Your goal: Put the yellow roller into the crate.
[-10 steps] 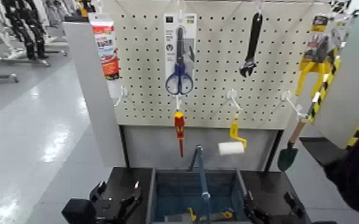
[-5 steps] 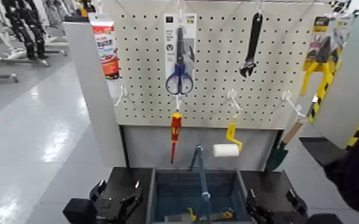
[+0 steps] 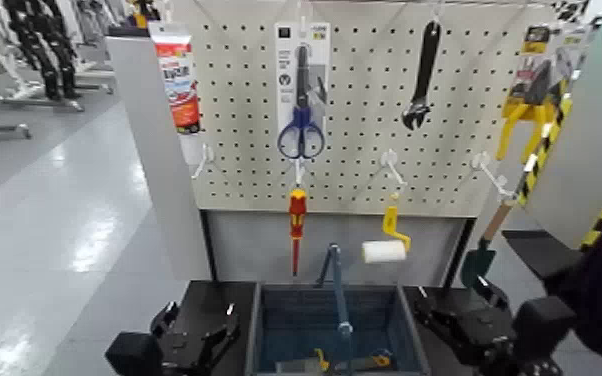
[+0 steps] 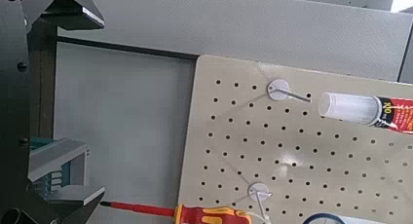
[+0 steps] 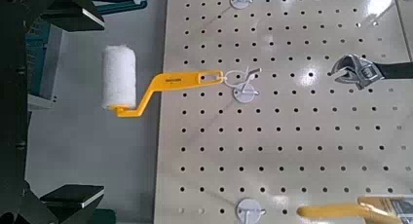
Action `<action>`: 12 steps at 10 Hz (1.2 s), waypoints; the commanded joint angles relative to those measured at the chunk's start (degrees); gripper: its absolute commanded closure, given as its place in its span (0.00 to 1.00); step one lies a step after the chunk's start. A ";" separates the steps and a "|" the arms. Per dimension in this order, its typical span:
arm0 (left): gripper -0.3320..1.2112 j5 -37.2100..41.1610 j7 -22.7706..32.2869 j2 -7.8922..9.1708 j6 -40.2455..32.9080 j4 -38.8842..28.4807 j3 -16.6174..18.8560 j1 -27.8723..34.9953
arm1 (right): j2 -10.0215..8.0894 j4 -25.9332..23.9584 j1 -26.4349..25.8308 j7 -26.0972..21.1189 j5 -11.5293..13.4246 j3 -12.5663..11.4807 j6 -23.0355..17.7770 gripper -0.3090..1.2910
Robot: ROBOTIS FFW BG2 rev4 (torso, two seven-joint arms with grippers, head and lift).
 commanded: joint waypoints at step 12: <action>0.29 0.11 0.00 -0.14 0.17 0.09 -0.40 -0.54 | -9.95 18.91 -25.89 20.39 -5.02 5.62 9.03 0.27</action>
